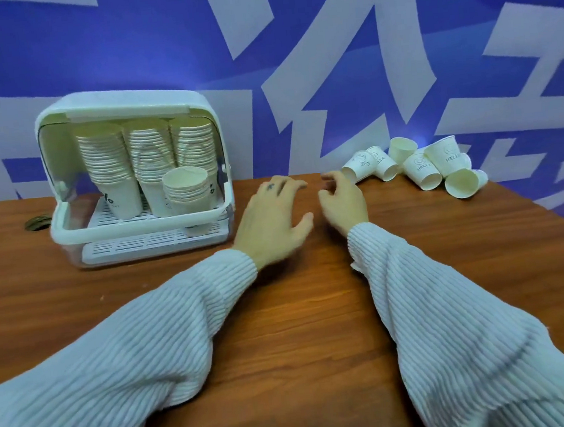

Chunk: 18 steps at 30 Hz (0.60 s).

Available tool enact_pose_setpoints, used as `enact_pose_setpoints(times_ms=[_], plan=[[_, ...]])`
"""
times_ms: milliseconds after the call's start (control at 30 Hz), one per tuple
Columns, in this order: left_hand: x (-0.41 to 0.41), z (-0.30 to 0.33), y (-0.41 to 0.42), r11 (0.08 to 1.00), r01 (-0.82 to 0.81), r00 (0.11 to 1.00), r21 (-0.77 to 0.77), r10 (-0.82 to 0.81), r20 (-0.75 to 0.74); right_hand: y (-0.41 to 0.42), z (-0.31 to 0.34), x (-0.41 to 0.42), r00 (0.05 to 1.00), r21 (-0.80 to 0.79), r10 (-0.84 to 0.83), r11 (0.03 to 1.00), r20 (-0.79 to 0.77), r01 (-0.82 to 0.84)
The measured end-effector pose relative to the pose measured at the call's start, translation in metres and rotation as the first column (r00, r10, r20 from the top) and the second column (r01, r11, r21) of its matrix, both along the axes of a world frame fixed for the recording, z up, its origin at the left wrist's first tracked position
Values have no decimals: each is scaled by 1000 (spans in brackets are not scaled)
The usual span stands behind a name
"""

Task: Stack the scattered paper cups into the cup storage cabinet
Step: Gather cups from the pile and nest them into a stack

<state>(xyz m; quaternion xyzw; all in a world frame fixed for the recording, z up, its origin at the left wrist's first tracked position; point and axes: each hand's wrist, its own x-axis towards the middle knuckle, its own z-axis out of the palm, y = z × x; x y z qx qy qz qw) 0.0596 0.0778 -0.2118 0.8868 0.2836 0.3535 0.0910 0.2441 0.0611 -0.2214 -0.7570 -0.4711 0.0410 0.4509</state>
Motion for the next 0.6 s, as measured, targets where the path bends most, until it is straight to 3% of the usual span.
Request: enact_pose_setpoints(times_ms=[267,400,600], plan=[[81,-32,12,929,118,993,-352,-102,64,29,1,101,974,-21,-222,975,-32,222],[105,-37,23,893,110,993,-436,-77,93,57,16,143,985,-129,-173,976,26,175],[112,-43,32,865,100,984,-491,-12,179,72,4,170,992,-202,-129,971,-6,125]])
